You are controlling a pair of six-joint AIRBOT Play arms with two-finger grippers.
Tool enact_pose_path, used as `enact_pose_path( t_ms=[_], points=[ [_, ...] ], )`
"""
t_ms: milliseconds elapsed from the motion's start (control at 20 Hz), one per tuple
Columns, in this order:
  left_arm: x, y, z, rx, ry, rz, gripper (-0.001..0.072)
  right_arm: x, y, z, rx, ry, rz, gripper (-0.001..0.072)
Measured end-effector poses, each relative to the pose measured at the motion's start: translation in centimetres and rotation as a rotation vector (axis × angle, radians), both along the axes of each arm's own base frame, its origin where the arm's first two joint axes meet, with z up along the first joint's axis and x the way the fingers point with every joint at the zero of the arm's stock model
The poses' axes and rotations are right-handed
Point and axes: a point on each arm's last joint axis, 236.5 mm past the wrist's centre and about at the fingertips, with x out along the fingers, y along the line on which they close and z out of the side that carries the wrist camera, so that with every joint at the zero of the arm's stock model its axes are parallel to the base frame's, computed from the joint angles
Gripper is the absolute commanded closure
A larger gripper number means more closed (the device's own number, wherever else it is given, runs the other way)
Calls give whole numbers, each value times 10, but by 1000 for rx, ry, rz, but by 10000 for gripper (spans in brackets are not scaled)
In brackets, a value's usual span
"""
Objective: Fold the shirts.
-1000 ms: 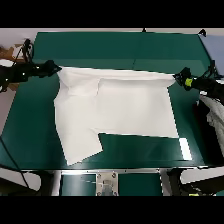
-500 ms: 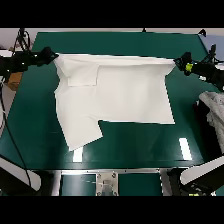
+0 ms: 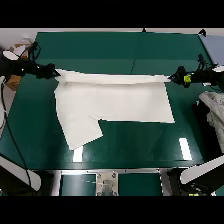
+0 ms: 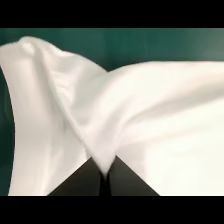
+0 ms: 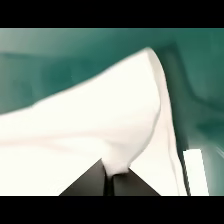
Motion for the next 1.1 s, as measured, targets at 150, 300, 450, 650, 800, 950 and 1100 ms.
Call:
enact_pose_path(
  t_ms=[150,300,450,650,800,950,1100],
  points=[
    [-13,1,-15,25,57,-18,686,-23,7,-18,-25,98,52,694],
    [-24,0,-29,30,105,-28,686,-36,13,-30,-37,161,74,691],
    [-31,-1,-35,25,132,-32,303,-44,18,-35,-39,195,93,496],
    [-47,-8,-32,-22,203,-45,172,-60,18,-30,-26,257,109,476],
    [-75,-8,-26,-75,333,-47,173,-85,1,-20,-72,322,105,476],
    [-116,-11,-15,-115,467,-56,173,-122,-14,-11,-136,369,80,477],
    [-168,-8,-6,-68,540,-48,172,-169,-25,-11,-170,400,13,477]
  ],
)
